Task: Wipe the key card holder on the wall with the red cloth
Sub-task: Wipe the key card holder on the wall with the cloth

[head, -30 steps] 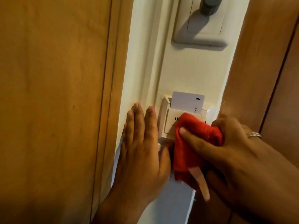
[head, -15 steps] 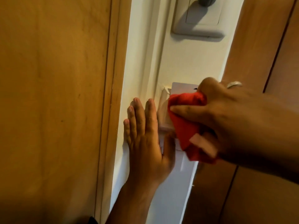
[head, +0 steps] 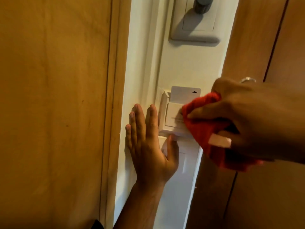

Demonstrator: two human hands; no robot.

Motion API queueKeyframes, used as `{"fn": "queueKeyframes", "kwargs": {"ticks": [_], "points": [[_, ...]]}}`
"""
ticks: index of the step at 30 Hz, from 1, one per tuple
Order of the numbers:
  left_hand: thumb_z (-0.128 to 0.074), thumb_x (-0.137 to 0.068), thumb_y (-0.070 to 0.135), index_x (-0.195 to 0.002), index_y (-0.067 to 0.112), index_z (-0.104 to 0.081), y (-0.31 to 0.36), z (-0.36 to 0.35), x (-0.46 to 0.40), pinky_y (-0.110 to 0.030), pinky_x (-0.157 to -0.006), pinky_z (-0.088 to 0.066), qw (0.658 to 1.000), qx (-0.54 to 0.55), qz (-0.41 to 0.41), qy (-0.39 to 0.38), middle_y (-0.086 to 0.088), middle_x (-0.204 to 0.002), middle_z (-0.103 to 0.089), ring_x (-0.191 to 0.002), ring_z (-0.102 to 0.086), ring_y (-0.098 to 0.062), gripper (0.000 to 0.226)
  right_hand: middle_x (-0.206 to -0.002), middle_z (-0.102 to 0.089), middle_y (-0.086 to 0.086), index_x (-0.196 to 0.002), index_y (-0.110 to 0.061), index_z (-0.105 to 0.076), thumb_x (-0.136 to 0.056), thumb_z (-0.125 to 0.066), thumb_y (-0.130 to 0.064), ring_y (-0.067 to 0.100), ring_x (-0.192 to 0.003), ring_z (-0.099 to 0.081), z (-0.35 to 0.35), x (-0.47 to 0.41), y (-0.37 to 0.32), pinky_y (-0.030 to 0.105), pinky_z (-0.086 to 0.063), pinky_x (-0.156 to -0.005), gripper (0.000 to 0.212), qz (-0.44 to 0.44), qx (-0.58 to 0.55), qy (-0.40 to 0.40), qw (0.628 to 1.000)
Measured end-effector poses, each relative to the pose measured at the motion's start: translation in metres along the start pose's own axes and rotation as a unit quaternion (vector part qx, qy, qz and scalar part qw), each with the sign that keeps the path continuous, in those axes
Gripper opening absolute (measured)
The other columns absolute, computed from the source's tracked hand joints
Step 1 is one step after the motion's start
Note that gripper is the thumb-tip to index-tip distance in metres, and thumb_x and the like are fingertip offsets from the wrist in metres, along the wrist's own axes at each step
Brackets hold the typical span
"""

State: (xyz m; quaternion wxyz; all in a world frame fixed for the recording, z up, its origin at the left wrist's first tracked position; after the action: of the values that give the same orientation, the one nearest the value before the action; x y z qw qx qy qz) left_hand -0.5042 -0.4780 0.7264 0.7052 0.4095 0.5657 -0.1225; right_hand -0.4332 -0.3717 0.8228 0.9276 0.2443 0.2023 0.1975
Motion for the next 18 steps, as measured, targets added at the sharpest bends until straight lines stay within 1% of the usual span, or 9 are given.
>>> {"fn": "queueKeyframes", "kwargs": {"ticks": [1, 3, 4, 6, 8, 11, 13, 15, 18], "points": [[-0.035, -0.088, 0.062, -0.153, 0.02, -0.024, 0.001, -0.001, 0.0, -0.042, -0.124, -0.005, 1.0, 0.004, 0.003, -0.003, -0.007, -0.165, -0.013, -0.153, -0.007, -0.022, 0.078, -0.089, -0.035, -0.01, -0.121, -0.054, -0.034, -0.061, -0.024, -0.074, 0.009, -0.07, -0.035, 0.007, 0.0, 0.0, 0.018, -0.031, -0.049, 0.064, -0.008, 0.002, 0.022, 1.0], [-0.028, -0.088, 0.069, -0.153, 0.02, -0.023, 0.0, -0.003, 0.001, -0.039, -0.124, -0.001, 1.0, 0.015, 0.007, -0.012, -0.006, -0.165, -0.012, -0.154, -0.004, -0.021, 0.082, -0.087, -0.037, -0.008, -0.12, -0.051, -0.04, -0.069, -0.033, -0.07, 0.009, -0.068, -0.036, 0.0, 0.0, -0.015, 0.019, -0.032, -0.049, 0.055, 0.015, 0.01, 0.005, 1.0], [-0.033, -0.087, 0.068, -0.154, 0.021, -0.023, -0.001, -0.003, 0.001, -0.039, -0.124, -0.001, 1.0, 0.012, 0.005, -0.013, -0.006, -0.165, -0.012, -0.154, -0.004, -0.021, 0.082, -0.087, -0.037, -0.008, -0.121, -0.051, -0.037, -0.07, -0.036, -0.069, 0.009, -0.069, -0.037, -0.01, 0.001, -0.023, 0.02, -0.036, -0.051, 0.054, 0.038, 0.005, -0.014, 0.999], [-0.044, -0.086, 0.058, -0.153, 0.021, -0.023, -0.002, -0.002, 0.001, -0.04, -0.124, -0.004, 1.0, -0.006, 0.0, -0.004, -0.007, -0.165, -0.013, -0.153, -0.007, -0.021, 0.08, -0.088, -0.033, -0.012, -0.124, -0.054, -0.029, -0.065, -0.027, -0.073, 0.007, -0.072, -0.036, -0.017, 0.003, -0.016, 0.02, -0.036, -0.054, 0.063, 0.032, 0.0, -0.028, 0.999], [-0.044, -0.087, 0.054, -0.153, 0.021, -0.025, -0.002, -0.001, 0.001, -0.041, -0.124, -0.007, 1.0, -0.019, -0.001, 0.008, -0.007, -0.164, -0.015, -0.153, -0.009, -0.022, 0.076, -0.089, -0.03, -0.013, -0.126, -0.055, -0.023, -0.059, -0.023, -0.072, 0.006, -0.073, -0.03, -0.004, 0.002, -0.001, 0.018, -0.028, -0.052, 0.07, -0.003, 0.009, 0.014, 1.0], [-0.043, -0.088, 0.053, -0.153, 0.02, -0.025, -0.001, -0.001, 0.001, -0.04, -0.124, -0.005, 1.0, -0.016, -0.002, 0.004, -0.007, -0.164, -0.015, -0.153, -0.008, -0.022, 0.075, -0.095, -0.039, -0.006, -0.129, -0.05, -0.027, -0.066, -0.038, -0.069, 0.01, -0.074, -0.033, -0.005, 0.006, -0.005, 0.02, -0.032, -0.054, 0.067, -0.01, 0.028, 0.018, 0.999], [-0.043, -0.089, 0.05, -0.153, 0.02, -0.025, -0.002, -0.002, 0.002, -0.039, -0.124, -0.004, 1.0, -0.012, -0.001, 0.001, -0.007, -0.165, -0.014, -0.153, -0.007, -0.021, 0.073, -0.094, -0.034, -0.01, -0.131, -0.052, -0.019, -0.068, -0.044, -0.07, 0.009, -0.078, -0.034, -0.023, 0.011, -0.01, 0.021, -0.036, -0.059, 0.07, 0.02, 0.009, -0.02, 1.0], [-0.042, -0.089, 0.049, -0.153, 0.02, -0.026, -0.003, -0.001, 0.002, -0.038, -0.124, -0.003, 1.0, -0.018, 0.003, 0.003, -0.006, -0.165, -0.014, -0.153, -0.008, -0.021, 0.072, -0.093, -0.029, -0.012, -0.129, -0.055, -0.018, -0.064, -0.039, -0.073, 0.008, -0.08, -0.032, -0.021, 0.014, 0.004, 0.021, -0.037, -0.06, 0.071, -0.003, 0.009, -0.015, 1.0], [-0.043, -0.089, 0.049, -0.153, 0.02, -0.026, -0.001, 0.0, 0.001, -0.038, -0.124, -0.003, 1.0, -0.023, -0.001, 0.007, -0.007, -0.164, -0.015, -0.153, -0.008, -0.022, 0.072, -0.095, -0.037, -0.006, -0.128, -0.051, -0.031, -0.062, -0.03, -0.075, 0.012, -0.077, -0.035, -0.008, 0.015, 0.012, 0.024, -0.037, -0.055, 0.07, -0.043, 0.02, 0.025, 0.999]]}}
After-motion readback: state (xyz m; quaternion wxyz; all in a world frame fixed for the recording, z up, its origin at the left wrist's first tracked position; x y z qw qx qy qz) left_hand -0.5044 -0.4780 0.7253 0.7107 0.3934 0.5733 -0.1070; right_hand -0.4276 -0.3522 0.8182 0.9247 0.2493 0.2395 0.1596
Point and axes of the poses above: each hand's wrist, its own x-axis away from the middle knuckle, its own z-axis out of the back of the hand, y = z × x, the point moved 10 cm from there along -x, towards the middle knuckle
